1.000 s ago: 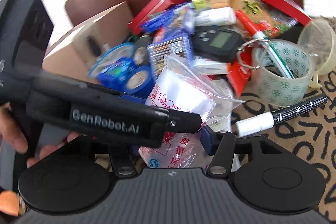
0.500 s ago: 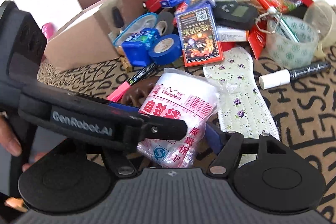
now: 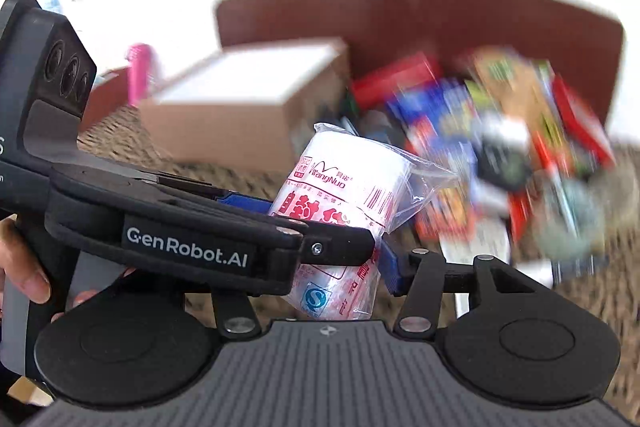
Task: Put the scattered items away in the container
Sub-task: 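Carry the package into the cardboard box and open the left gripper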
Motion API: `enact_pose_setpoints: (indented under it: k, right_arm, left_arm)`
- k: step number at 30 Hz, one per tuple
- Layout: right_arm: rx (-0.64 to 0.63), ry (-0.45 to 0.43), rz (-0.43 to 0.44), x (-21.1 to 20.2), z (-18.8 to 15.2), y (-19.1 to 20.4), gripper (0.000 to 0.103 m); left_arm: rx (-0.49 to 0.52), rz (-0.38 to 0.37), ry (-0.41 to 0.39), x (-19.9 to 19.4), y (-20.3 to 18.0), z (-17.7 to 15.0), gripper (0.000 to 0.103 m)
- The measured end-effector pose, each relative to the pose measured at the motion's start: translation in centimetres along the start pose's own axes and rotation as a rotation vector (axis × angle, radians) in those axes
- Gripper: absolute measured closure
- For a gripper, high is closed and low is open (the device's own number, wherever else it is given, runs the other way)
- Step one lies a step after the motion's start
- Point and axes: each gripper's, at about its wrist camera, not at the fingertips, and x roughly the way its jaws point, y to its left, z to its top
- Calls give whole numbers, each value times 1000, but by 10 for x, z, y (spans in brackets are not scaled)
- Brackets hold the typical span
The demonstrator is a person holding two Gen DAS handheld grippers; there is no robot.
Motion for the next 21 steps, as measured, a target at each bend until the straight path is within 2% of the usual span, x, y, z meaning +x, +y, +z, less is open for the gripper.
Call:
enact_pose_setpoints:
  k: [6, 9, 12, 15, 21]
  right_arm:
    - [-127, -136, 107, 22, 99, 50, 45]
    - [-153, -180, 156, 47, 152, 77, 45]
    - [-158, -182, 191, 82, 192, 104, 45]
    - [-173, -160, 205, 129, 213, 125, 44]
    - [-103, 6, 242, 238, 218, 134, 44]
  left_arm:
    - [26, 129, -189, -75, 45, 76, 32]
    - [15, 190, -248, -102, 79, 116, 31]
    - [-8, 247, -282, -118, 124, 146, 29]
    - [-38, 283, -278, -115, 172, 164, 25]
    - [-156, 301, -163, -59, 274, 166, 26]
